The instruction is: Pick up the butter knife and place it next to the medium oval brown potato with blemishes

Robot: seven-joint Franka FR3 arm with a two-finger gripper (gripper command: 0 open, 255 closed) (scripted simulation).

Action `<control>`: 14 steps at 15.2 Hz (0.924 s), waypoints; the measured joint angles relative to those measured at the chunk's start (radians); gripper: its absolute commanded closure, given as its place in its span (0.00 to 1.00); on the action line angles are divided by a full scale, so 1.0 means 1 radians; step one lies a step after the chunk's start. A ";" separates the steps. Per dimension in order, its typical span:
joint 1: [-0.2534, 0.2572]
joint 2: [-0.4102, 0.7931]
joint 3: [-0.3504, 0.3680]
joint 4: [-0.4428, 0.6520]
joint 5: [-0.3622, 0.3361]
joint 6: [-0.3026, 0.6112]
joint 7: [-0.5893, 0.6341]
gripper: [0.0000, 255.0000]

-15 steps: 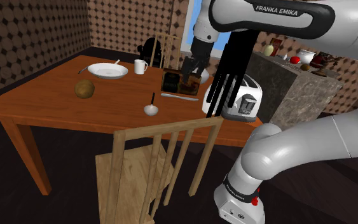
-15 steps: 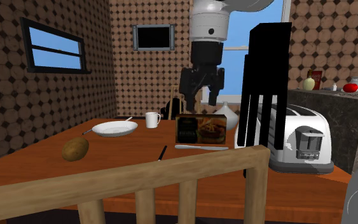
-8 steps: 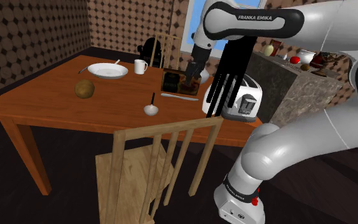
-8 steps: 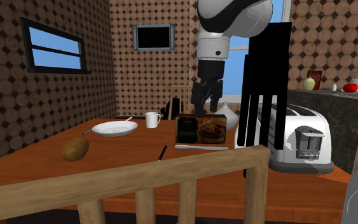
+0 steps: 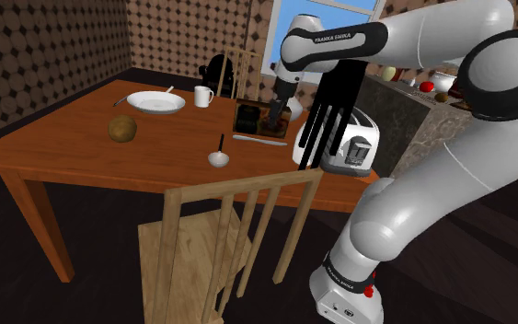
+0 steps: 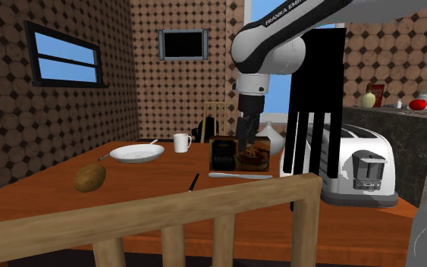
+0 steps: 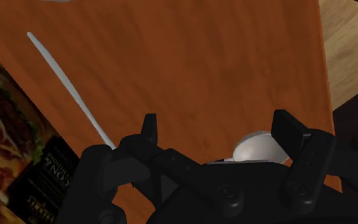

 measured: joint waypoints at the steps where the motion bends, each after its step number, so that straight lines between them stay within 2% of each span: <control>1: 0.004 0.040 -0.026 0.009 0.009 0.028 -0.046 0.00; 4: 0.019 0.157 -0.088 0.073 0.052 0.071 -0.184 0.00; 8: 0.026 0.333 -0.147 0.185 0.146 0.105 -0.372 0.00; 11: 0.008 0.466 -0.168 0.281 0.229 0.111 -0.515 0.00; 14: -0.031 0.609 -0.163 0.389 0.314 0.110 -0.648 0.00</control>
